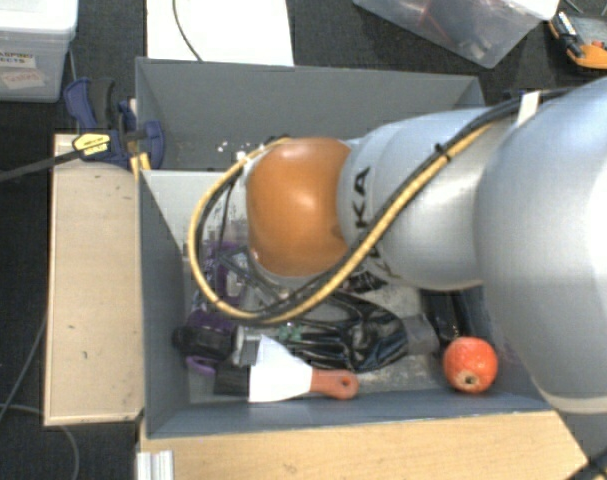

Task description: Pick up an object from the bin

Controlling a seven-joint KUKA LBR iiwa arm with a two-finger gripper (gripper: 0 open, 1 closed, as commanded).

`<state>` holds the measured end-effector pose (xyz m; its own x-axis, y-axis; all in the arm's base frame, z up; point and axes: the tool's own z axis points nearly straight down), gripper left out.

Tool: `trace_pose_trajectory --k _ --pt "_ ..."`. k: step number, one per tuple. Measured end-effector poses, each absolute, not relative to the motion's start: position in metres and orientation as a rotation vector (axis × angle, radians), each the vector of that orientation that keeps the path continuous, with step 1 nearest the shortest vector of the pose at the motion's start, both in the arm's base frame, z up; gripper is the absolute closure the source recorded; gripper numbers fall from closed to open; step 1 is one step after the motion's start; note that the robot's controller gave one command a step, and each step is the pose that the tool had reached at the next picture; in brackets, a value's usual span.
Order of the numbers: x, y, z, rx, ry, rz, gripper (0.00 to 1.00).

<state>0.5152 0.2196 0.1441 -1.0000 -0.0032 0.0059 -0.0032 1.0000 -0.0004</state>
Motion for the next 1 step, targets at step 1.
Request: trace_pose_trajectory --k 1 --pt "0.5176 0.2186 0.1481 -0.007 -3.143 -0.002 0.00"
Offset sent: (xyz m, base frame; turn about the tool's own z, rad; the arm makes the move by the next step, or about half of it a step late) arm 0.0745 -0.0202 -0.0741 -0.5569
